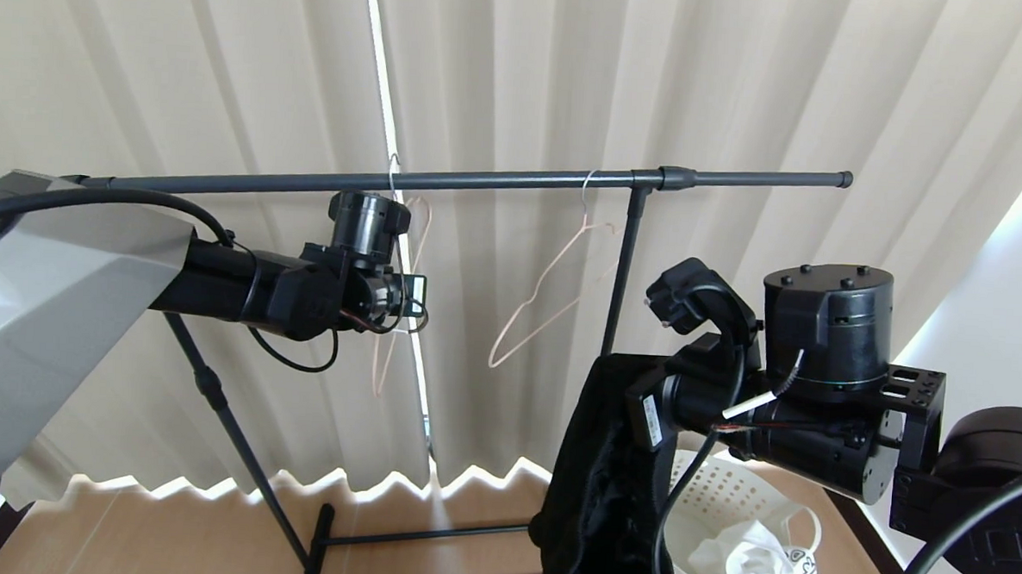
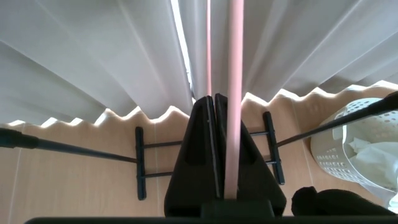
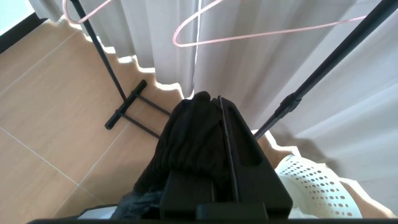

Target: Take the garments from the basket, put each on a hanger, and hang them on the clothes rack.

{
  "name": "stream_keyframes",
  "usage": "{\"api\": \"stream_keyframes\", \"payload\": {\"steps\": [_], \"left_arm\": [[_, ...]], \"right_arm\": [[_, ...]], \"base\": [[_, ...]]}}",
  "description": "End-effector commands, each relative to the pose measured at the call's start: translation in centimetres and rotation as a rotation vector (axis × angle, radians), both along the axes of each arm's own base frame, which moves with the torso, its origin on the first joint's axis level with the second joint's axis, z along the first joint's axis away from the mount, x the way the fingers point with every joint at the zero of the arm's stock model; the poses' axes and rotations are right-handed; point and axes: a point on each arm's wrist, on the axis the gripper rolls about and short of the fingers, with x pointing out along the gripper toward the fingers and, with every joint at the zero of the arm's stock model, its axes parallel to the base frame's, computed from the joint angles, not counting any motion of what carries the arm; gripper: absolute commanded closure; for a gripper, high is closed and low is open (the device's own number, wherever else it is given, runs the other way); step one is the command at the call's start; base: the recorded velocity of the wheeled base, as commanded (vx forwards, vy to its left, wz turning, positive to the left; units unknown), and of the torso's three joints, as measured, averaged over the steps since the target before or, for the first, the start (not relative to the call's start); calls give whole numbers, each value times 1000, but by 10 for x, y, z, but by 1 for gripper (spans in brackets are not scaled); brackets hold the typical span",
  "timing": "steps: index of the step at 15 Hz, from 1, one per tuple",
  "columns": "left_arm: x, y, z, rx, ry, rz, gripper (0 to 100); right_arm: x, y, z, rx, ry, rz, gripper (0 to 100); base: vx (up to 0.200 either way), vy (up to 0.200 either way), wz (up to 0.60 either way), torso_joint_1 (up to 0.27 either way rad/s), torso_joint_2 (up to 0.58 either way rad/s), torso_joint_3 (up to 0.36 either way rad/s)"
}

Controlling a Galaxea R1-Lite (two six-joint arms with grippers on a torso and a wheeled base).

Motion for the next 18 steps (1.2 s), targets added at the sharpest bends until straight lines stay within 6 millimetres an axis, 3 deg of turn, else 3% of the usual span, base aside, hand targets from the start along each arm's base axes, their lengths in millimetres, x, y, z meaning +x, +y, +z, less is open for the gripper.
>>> {"api": "stream_keyframes", "payload": {"steps": [1, 6, 9, 13, 14, 15, 18], "left_arm": [[-8, -3, 15, -12, -30, -14, 100], [-31, -7, 23, -6, -21, -44, 100], [-81, -1, 30, 5, 16, -87, 100], [-149, 21, 22, -1, -20, -133, 100], [-158, 26, 20, 2, -34, -139, 100], [-180, 34, 15, 4, -59, -163, 100], [-213, 43, 12, -2, -109, -229, 100]], "right_arm": [[0, 0, 1, 1, -2, 1, 100], [1, -1, 2, 4, -6, -4, 100], [5, -5, 2, 5, -7, -21, 100], [10, -11, 6, 14, -19, -47, 100], [11, -11, 8, 17, -25, -50, 100], [12, -12, 18, 28, -57, -78, 100], [23, -10, 62, -45, -165, -123, 100]], "base": [[0, 0, 0, 0, 0, 0], [0, 0, 0, 0, 0, 0], [0, 0, 0, 0, 0, 0], [0, 0, 0, 0, 0, 0], [0, 0, 0, 0, 0, 0], [0, 0, 0, 0, 0, 0], [0, 0, 0, 0, 0, 0]]}}
